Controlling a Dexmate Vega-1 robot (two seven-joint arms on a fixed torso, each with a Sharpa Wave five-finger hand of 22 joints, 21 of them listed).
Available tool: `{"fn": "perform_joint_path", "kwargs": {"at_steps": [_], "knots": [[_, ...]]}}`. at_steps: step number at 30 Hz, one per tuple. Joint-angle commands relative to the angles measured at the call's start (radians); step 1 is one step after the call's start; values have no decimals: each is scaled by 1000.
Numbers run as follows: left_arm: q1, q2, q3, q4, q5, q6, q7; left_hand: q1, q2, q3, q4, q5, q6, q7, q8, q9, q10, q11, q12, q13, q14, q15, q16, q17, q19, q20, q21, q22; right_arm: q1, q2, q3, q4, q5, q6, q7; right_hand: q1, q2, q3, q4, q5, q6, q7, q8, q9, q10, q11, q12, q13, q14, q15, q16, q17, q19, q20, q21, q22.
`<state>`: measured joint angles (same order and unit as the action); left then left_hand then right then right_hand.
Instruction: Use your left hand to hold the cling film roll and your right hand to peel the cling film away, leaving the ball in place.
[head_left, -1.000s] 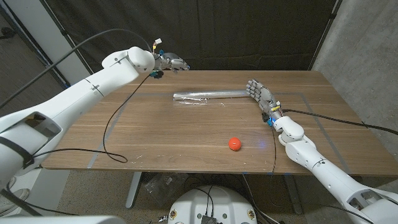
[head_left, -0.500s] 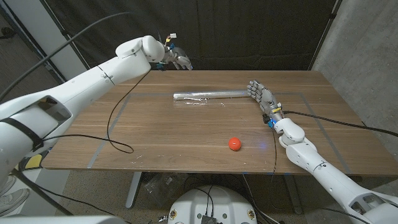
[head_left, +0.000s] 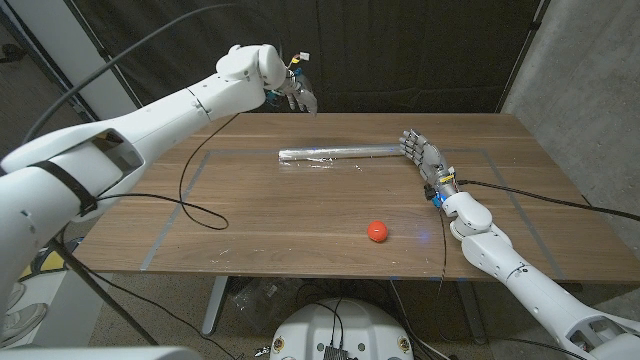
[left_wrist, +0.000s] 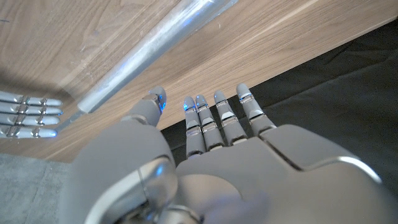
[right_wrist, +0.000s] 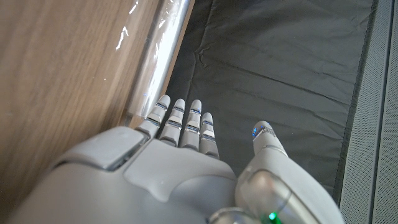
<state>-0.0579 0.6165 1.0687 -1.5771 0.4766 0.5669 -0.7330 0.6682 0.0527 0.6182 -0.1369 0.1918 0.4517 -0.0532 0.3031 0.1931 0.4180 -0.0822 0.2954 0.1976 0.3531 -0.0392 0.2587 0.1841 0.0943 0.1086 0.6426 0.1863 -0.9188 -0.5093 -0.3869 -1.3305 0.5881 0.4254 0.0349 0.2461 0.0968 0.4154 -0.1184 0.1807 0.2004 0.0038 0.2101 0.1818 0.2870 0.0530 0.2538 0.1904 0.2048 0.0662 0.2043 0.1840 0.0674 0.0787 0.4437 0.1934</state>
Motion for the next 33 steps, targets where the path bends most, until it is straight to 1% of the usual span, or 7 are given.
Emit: {"fn": "perform_joint_path", "kwargs": {"at_steps": [1, 6, 8, 18, 22, 27, 33], "knots": [[-50, -83, 63, 95, 103, -47, -79, 10, -13, -6, -4, 7, -4, -3, -4, 4, -4, -3, -8, 2, -4, -52, -7, 4, 2, -9, -2, 0, -9, 1, 4, 1, 6, 8, 3, -8, 1, 4, 0, 6, 12, 0, 1, 2, 16, 4, 7, 0, 11, 3, 0, 2, 2, 8, -2, 1], [-50, -106, 81, 120, 142, -66, -82, 22, -19, -9, -6, 11, -2, -9, -10, 4, -1, -10, -15, 2, -2, -55, -11, 6, 6, -13, -4, 0, -5, 3, 4, 8, 8, 10, 8, -10, 1, 5, 1, 6, 22, 1, 3, 2, 24, 9, 9, 0, 21, 2, 3, 2, 4, 10, -4, 1], [-49, -113, 91, 125, 164, -75, -77, 33, -23, -13, -5, 14, -56, -23, -38, 5, -26, -7, -32, 3, -13, -58, -19, 8, 8, -15, -7, 0, -4, 3, 4, 10, 10, 9, 10, -11, 1, 5, 2, 6, 25, 1, 3, 2, 29, 8, 10, 0, 25, 5, 3, 2, 4, 11, -4, 1], [-18, -137, 115, 148, 251, -127, -38, 35, -66, -41, -5, 17, -94, -35, -63, 6, -29, -22, -46, 5, -27, -69, -32, 9, 10, -34, -15, 0, -1, -1, 6, 15, 15, 5, 16, -13, 1, 6, 2, 6, 35, 3, 3, 2, 41, 11, 13, 0, 33, 4, 4, 2, 7, 11, -5, 1], [4, -136, 118, 143, 292, -147, -3, 42, -89, -59, -4, 23, -141, -41, -85, 8, -80, -18, -72, 7, -83, -65, -55, 11, -8, -47, -29, -1, -1, -5, 6, 13, 15, 1, 18, -15, 1, 6, 3, 6, 39, 5, 3, 2, 46, 14, 14, 1, 37, 4, 4, 2, 9, 11, -6, 2], [42, -141, 82, 163, 271, -173, 33, 36, -108, -87, 10, 31, -241, -39, -116, 12, -163, -20, -99, 12, -142, -48, -66, 18, -27, -53, -46, 0, -1, -8, 7, 11, 18, -8, 18, -16, 2, 6, 3, 6, 41, 6, 3, 3, 52, 17, 15, 1, 42, 5, 5, 2, 10, 12, -6, 2], [69, -152, 53, 198, 228, -198, 47, 20, -118, -110, 25, 36, -305, -41, -123, 14, -205, -16, -104, 15, -165, -42, -64, 23, -29, -59, -54, 1, 2, -13, 8, 10, 21, -15, 23, -17, 2, 7, 4, 6, 44, 6, 2, 3, 60, 17, 17, 1, 48, 6, 6, 2, 12, 13, -7, 2]]}}
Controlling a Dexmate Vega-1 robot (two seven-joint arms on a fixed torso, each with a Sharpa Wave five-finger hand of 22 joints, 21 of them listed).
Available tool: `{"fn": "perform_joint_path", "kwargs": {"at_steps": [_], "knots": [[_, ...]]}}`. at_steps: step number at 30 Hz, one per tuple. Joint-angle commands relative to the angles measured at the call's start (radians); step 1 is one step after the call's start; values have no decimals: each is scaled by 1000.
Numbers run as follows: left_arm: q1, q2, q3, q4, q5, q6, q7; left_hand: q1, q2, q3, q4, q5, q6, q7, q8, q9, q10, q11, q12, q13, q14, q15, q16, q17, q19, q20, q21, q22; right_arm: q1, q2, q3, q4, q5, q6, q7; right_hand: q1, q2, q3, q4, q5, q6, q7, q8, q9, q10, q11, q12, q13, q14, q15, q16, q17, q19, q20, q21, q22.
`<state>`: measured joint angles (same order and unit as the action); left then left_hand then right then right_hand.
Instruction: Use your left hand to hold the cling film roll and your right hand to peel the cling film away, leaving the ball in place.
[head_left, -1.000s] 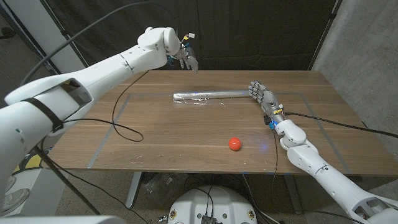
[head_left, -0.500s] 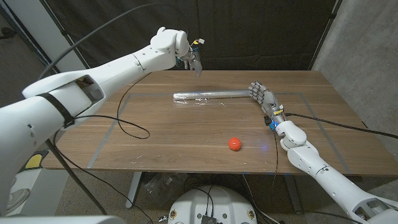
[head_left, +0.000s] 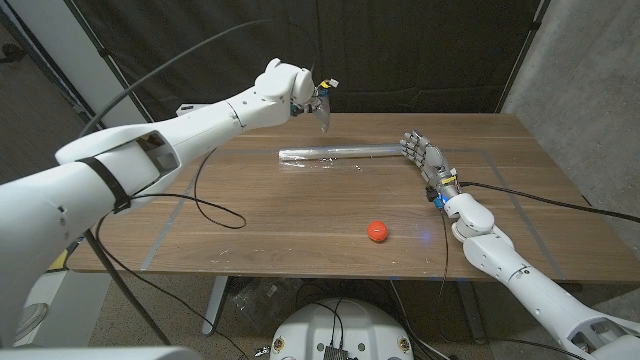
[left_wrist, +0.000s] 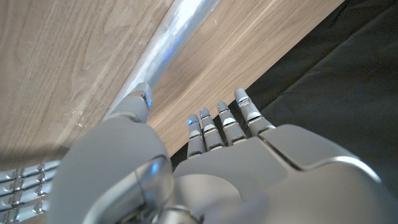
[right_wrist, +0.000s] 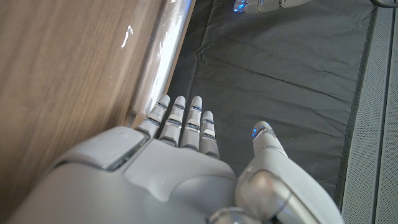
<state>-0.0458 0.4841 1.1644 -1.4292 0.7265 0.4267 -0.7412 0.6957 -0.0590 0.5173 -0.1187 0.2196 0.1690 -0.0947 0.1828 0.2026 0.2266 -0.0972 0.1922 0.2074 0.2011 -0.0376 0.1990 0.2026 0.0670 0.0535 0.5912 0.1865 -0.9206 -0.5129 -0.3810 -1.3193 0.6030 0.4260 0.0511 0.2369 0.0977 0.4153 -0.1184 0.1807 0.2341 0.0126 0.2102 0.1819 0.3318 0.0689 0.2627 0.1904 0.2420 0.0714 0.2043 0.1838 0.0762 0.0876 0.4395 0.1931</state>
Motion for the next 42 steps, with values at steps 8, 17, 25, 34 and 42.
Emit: {"fn": "perform_joint_path", "kwargs": {"at_steps": [8, 17, 25, 34, 42], "knots": [[63, -46, -42, 107, -44, -69, 62, 23, 42, 0, 12, 11, -118, 11, 3, 4, -48, 6, 4, 9, -40, -31, -2, 8, -12, -4, -15, 2, 12, -12, 0, 4, 12, -28, 18, -9, 1, 8, 4, 6, 15, -3, 2, 3, 23, 6, 11, 1, 17, 2, 7, 3, 6, 5, -3, 2], [63, -80, -27, 176, -59, -91, 114, 75, 114, 28, 7, -4, -28, 19, 41, 4, 1, 1, 31, 10, -1, -40, 17, 6, 12, 5, -12, 2, 14, -15, 1, 9, 14, -32, 23, -10, 1, 9, 4, 7, 18, -4, 1, 3, 27, 9, 10, 1, 21, 2, 6, 3, 9, 7, -4, 2], [66, -106, -20, 227, -77, -123, 174, 87, 110, 19, 3, -14, 32, 16, 58, 3, 59, -7, 49, 9, 54, -59, 32, 1, 44, 6, -5, 2, 16, -15, 2, 13, 18, -31, 28, -12, 0, 9, 5, 6, 22, -6, 0, 3, 27, 7, 9, 1, 23, 3, 4, 3, 10, 7, -4, 2], [58, -133, 6, 283, -84, -150, 207, 80, 94, 2, 7, -16, 72, 11, 68, 3, 100, -13, 59, 8, 77, -69, 36, -1, 58, 6, -4, 2, 18, -13, 1, 19, 19, -32, 29, -14, 0, 10, 5, 6, 26, -5, -1, 3, 29, 7, 8, 2, 24, 3, 2, 3, 11, 9, -7, 2], [50, -156, 20, 328, -97, -168, 220, 93, 108, 4, 9, -12, 97, 6, 71, 2, 131, -17, 65, 7, 108, -79, 42, -1, 72, 6, -2, 2, 19, -12, -1, 19, 16, -33, 27, -16, -1, 10, 5, 6, 28, -6, -2, 3, 29, 9, 7, 2, 25, 3, 1, 3, 11, 10, -8, 2]]}}
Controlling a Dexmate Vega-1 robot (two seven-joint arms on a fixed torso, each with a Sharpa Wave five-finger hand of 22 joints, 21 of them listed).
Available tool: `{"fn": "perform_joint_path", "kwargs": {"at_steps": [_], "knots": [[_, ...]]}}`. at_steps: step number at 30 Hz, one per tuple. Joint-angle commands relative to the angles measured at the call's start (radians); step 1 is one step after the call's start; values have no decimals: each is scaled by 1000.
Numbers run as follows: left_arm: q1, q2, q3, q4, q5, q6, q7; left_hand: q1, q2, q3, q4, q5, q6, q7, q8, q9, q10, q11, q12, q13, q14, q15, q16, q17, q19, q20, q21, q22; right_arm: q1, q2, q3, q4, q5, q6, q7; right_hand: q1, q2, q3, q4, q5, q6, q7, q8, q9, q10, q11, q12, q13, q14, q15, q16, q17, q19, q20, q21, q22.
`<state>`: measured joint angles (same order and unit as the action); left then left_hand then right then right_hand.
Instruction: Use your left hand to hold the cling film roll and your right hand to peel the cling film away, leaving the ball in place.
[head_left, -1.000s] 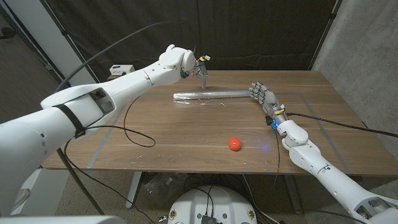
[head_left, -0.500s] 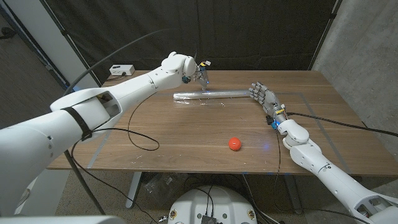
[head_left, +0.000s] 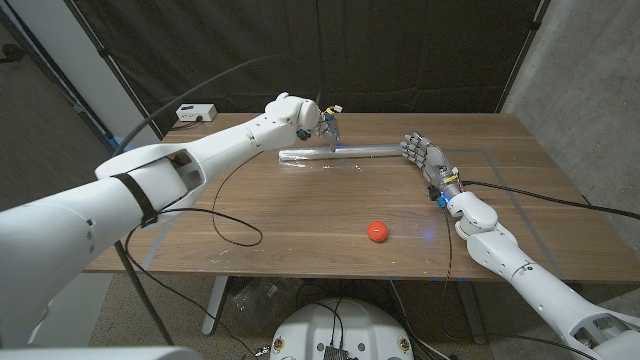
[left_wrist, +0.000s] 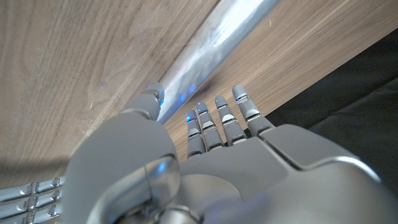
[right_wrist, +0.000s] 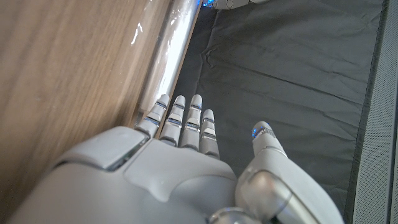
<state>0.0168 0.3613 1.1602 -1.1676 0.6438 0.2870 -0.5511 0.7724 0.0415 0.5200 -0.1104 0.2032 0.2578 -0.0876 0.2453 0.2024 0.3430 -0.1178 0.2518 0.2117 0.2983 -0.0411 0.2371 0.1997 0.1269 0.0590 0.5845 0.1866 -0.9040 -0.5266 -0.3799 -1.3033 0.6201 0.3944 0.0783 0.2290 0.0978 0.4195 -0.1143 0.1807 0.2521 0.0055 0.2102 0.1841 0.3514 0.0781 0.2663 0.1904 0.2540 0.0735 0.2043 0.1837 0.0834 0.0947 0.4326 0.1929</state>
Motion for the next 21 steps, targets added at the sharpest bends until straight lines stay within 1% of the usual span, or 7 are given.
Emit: {"fn": "perform_joint_path", "kwargs": {"at_steps": [1, 4, 7, 14, 16, 19, 21], "knots": [[-15, -37, 27, 74, -17, -29, 28, 17, 8, 1, 0, 5, 4, 0, 6, 2, 14, 5, 4, 3, 10, -73, 3, 2, 12, 2, 5, 2, 2, 2, -2, 3, -1, 0, 1, -8, -2, 5, 1, 6, 11, 2, -2, 1, 11, 0, 3, 2, 13, 1, 1, 3, 4, 3, -1, 3], [-17, -48, 28, 96, -27, -34, 35, 23, -3, -8, -3, 2, -53, 3, -23, 1, -42, 19, -24, 0, -6, -53, -13, -4, 25, 3, 7, 2, 2, 2, -3, 1, -2, -2, 0, -9, -2, 5, 1, 6, 11, 1, -2, 1, 10, -1, 3, 2, 13, 1, 1, 3, 4, 3, -1, 3], [-15, -58, 22, 121, -48, -44, 52, 23, 7, -8, 2, 1, -74, 8, -33, 1, -53, 16, -30, 0, 1, -55, -13, -5, 37, -3, 10, 2, 1, 1, -3, -1, -4, -3, -3, -10, -2, 5, 2, 6, 12, 0, -3, 1, 11, -3, 2, 2, 14, 0, 1, 3, 5, 2, -2, 3], [-7, -75, 2, 176, -116, -90, 76, 33, 16, -9, 4, -3, -55, 21, -28, 1, -16, 23, -19, -1, 51, -49, -7, -12, 66, -13, 20, 3, 4, 1, -4, -4, -7, -7, -7, -12, -3, 5, 2, 5, 14, 1, -4, 1, 13, -3, 2, 2, 14, 1, 0, 3, 6, 3, -3, 3], [0, -82, -14, 200, -153, -112, 84, 35, 17, -10, 4, -4, -44, 25, -24, 1, -3, 20, -16, -1, 68, -61, -5, -14, 84, -16, 27, 3, 8, 1, -6, -3, -8, -11, -7, -12, -3, 5, 2, 5, 14, 0, -4, 1, 13, -2, 2, 2, 14, 0, -1, 3, 6, 3, -3, 3], [7, -84, -22, 215, -180, -126, 101, 39, 19, -11, 3, -5, -38, 26, -23, 1, 7, 16, -15, -1, 75, -74, -7, -15, 104, -8, 34, 3, 12, 3, -7, 0, -9, -12, -7, -13, -3, 5, 3, 5, 15, -1, -4, 1, 13, -2, 1, 2, 14, 1, -1, 3, 5, 4, -4, 3], [12, -85, -24, 222, -190, -129, 114, 45, 19, -11, 1, -6, -25, 27, -20, 2, 24, 16, -12, -1, 85, -82, -9, -16, 135, -3, 45, 2, 15, 4, -8, 1, -10, -14, -7, -13, -3, 6, 3, 5, 15, -1, -4, 1, 13, -3, 1, 2, 14, 1, -1, 3, 5, 4, -4, 3]]}}
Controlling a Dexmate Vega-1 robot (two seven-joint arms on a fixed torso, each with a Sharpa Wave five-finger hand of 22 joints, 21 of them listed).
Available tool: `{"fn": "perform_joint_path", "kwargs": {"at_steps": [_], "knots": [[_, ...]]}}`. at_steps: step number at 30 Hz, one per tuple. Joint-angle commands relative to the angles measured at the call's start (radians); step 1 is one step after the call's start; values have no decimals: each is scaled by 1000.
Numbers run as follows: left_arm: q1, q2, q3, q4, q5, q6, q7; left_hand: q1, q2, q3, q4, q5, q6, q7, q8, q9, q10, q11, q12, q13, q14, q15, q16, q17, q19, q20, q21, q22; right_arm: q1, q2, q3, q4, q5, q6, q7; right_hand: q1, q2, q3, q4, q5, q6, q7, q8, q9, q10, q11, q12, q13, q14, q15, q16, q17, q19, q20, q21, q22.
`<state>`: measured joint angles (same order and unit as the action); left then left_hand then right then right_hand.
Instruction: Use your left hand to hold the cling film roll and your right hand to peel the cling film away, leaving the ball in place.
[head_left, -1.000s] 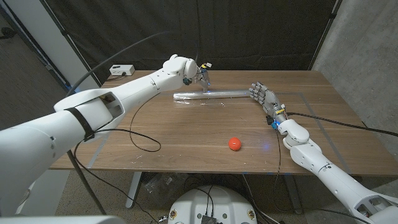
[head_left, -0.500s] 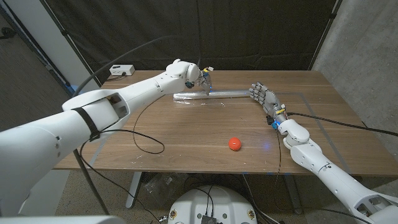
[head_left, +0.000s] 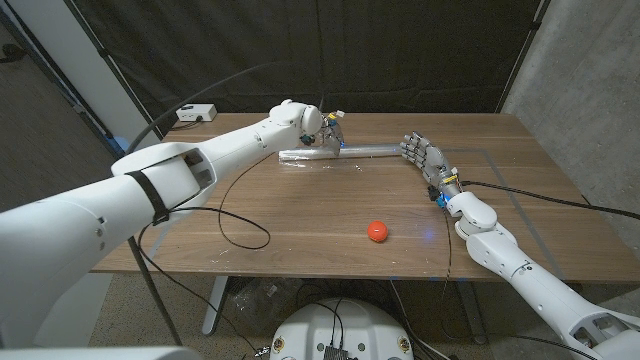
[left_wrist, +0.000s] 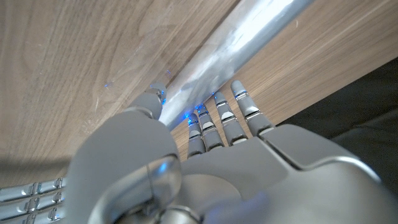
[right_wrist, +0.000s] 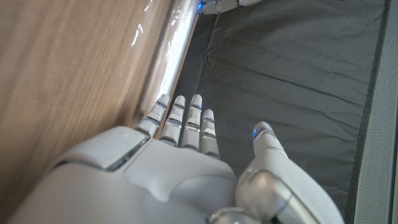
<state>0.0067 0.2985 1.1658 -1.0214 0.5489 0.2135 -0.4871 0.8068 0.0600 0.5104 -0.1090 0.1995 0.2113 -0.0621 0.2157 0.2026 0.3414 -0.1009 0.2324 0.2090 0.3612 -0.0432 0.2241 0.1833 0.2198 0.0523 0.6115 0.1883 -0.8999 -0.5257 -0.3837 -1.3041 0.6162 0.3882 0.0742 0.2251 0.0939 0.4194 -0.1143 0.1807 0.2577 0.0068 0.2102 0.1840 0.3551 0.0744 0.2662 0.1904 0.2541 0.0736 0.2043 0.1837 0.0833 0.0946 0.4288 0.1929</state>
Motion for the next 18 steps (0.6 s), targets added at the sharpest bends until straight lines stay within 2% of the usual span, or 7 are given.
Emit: {"fn": "perform_joint_path", "kwargs": {"at_steps": [1, 5, 11, 14, 15, 16, 18], "knots": [[24, -23, -31, 81, -100, -57, 57, 13, 2, -2, 0, -3, 25, 4, 10, 1, 34, 2, 9, 2, 30, -80, 5, 1, 62, 11, 24, -1, 12, 3, -5, 2, -6, -9, -2, -9, 1, 6, 3, 5, 10, -2, -4, 1, 10, 1, 1, 2, 15, 1, -1, 3, 5, 4, -1, 3], [32, -25, -28, 88, -105, -47, 90, 35, 25, 9, -2, -4, 74, 17, 23, 3, 83, 10, 19, 3, 78, -81, 14, 4, 136, 26, 45, -6, 18, 6, -7, 7, -6, -11, -1, -10, 1, 6, 3, 5, 10, -2, -5, 2, 9, -2, 0, 2, 15, 1, -1, 3, 5, 5, -2, 3], [40, -22, -9, 81, -83, -24, 140, 57, 55, 25, 3, -11, 189, 11, 55, 4, 184, -7, 39, 5, 202, -111, 45, 11, 196, 31, 56, -8, 20, 9, -9, 9, -8, -15, -6, -12, 1, 5, 4, 5, 10, -3, -6, 2, 11, 2, 0, 2, 15, 2, -2, 4, 6, 5, -2, 3], [38, -29, 2, 91, -73, -19, 152, 63, 69, 33, 13, -15, 344, 15, 100, 5, 310, -11, 67, 5, 301, -127, 66, 11, 228, 25, 61, -7, 22, 11, -10, 10, -10, -14, -9, -14, 0, 5, 4, 5, 9, -2, -6, 2, 11, 1, 0, 2, 15, 1, -2, 4, 6, 5, -3, 3], [39, -29, 5, 89, -68, -15, 163, 64, 73, 36, 18, -16, 418, 26, 121, 5, 358, -18, 75, 4, 357, -132, 79, 11, 240, 22, 63, -7, 22, 10, -10, 10, -11, -15, -10, -14, 0, 5, 5, 5, 9, -3, -6, 2, 11, 1, 0, 2, 15, 1, -2, 4, 7, 5, -3, 3], [40, -30, 9, 90, -63, -14, 171, 67, 82, 42, 23, -17, 467, 30, 134, 4, 402, -8, 84, 4, 395, -138, 89, 12, 252, 19, 67, -7, 23, 11, -10, 10, -12, -16, -12, -14, 0, 5, 5, 5, 9, -3, -7, 2, 11, 0, 0, 2, 15, 2, -2, 4, 7, 5, -3, 3], [42, -33, 13, 94, -58, -9, 184, 72, 96, 55, 33, -18, 555, 30, 156, 2, 485, -15, 103, 11, 477, -142, 117, 27, 270, 1, 73, -5, 23, 11, -11, 9, -13, -17, -14, -16, 0, 5, 5, 5, 9, -3, -7, 2, 10, 0, -1, 2, 15, 1, -2, 4, 6, 6, -3, 3]]}}
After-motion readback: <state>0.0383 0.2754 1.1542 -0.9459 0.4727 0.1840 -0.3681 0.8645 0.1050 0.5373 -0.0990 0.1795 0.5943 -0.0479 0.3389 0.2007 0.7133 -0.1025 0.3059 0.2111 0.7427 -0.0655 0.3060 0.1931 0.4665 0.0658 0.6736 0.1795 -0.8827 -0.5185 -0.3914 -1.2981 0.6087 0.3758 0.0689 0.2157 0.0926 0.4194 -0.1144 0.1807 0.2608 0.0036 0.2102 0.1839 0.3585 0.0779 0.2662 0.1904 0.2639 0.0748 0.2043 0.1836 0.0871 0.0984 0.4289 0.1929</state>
